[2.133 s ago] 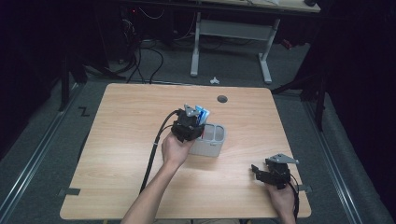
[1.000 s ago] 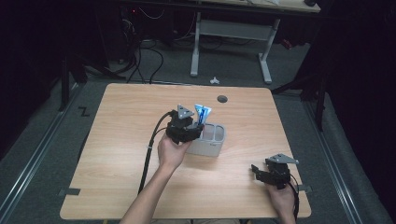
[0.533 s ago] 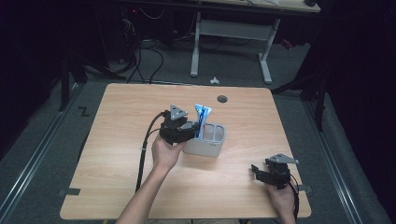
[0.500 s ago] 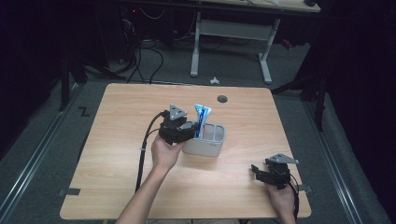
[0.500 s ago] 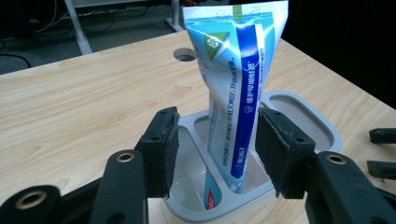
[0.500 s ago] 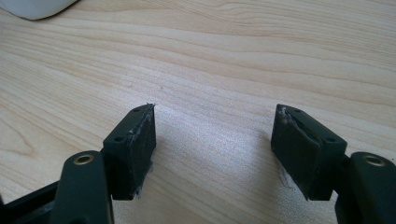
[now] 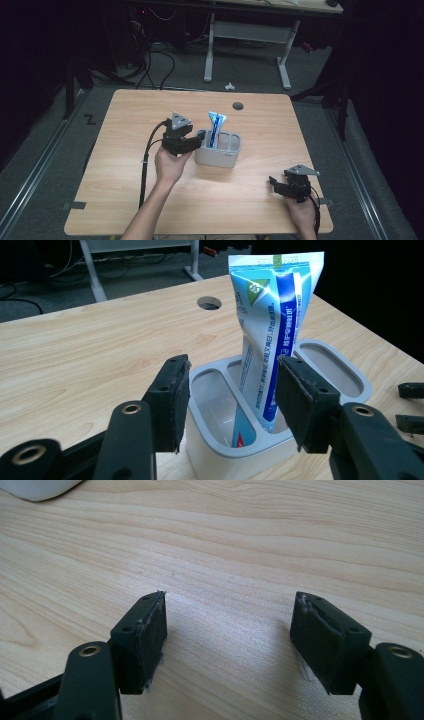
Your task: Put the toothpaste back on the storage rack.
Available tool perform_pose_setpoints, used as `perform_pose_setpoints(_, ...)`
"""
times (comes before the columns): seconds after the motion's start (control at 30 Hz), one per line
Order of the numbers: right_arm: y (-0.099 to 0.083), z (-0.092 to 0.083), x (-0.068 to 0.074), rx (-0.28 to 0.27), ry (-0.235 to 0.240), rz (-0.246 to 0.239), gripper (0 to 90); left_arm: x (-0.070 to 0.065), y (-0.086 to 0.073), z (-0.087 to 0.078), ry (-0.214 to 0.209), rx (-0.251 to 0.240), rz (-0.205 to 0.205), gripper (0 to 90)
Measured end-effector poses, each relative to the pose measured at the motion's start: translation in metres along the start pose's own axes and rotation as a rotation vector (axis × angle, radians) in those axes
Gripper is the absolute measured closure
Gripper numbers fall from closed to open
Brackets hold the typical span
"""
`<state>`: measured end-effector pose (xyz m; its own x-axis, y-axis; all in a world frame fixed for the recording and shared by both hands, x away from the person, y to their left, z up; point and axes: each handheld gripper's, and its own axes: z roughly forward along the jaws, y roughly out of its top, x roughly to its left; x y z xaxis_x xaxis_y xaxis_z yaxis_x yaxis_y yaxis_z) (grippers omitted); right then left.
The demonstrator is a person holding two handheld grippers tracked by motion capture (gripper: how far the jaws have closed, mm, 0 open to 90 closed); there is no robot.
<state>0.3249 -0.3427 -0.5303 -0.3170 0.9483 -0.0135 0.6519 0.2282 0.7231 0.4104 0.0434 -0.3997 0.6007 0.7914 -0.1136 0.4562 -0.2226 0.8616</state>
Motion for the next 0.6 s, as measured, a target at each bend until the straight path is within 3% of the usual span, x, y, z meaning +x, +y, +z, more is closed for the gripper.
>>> perform_pose_setpoints(0.6, 0.0, 0.0, 0.0, 0.0, 0.0, 0.002, 31.1, 0.011, -0.006, -0.014, 0.005, -0.023, -0.037, 47.0)
